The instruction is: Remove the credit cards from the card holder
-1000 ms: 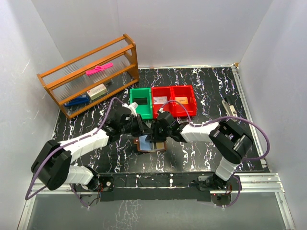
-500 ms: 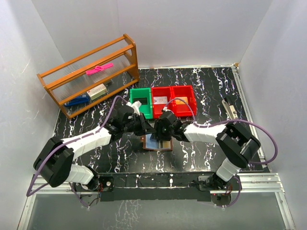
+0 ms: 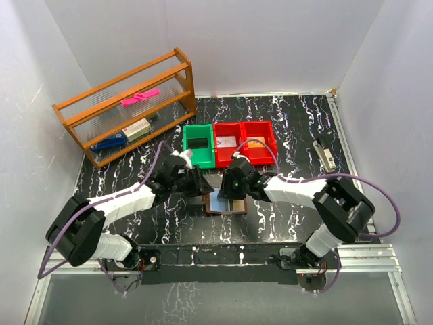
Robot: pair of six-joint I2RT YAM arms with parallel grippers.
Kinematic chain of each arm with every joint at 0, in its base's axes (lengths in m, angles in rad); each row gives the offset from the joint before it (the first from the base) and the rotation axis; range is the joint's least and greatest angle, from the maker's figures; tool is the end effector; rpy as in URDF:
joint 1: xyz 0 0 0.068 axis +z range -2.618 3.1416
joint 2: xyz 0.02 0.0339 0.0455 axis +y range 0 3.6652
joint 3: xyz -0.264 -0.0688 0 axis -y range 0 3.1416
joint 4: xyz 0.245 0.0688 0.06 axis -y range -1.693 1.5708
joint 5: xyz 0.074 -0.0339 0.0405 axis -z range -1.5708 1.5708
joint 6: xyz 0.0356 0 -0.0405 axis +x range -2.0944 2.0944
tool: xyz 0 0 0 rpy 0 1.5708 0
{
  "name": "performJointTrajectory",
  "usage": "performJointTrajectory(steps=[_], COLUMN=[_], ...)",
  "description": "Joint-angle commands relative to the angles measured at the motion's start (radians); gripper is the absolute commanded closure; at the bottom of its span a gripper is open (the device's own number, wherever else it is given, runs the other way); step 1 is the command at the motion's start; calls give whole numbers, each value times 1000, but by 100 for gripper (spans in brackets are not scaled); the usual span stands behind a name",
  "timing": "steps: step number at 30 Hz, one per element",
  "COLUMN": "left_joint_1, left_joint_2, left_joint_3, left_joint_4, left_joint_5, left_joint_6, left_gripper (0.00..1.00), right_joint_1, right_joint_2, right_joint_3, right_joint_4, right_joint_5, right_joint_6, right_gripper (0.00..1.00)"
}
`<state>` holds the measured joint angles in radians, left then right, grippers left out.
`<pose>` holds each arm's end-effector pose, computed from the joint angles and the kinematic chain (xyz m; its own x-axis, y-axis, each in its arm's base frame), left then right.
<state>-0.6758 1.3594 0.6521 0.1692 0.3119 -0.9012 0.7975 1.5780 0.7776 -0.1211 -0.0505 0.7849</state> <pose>0.2135 -0.1852 0.2027 -0.8762 -0.2540 -0.4096 0.1836 0.6099 -0.7709 0.2095 0.2172 0.1562 -0.9138 0.0744 -0.3993 -0.1275 0.8809 0.4558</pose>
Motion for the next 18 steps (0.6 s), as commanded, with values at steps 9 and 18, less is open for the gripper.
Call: performJointTrajectory(steps=[9,18], left_joint_1=[57,56], left_joint_2=[-151,-171], left_joint_3=[-107,11], left_joint_4=[-138,-181], left_joint_5=[-183,-124], left_joint_6=[19,62], left_gripper=[48,48], right_joint_1=[-29,-29], right_joint_2=[-96,-113], right_joint_3=[-33,-34], right_joint_4=[116,69], right_joint_5=[-61,-20], right_joint_6=[24,43], right_gripper=[64,71])
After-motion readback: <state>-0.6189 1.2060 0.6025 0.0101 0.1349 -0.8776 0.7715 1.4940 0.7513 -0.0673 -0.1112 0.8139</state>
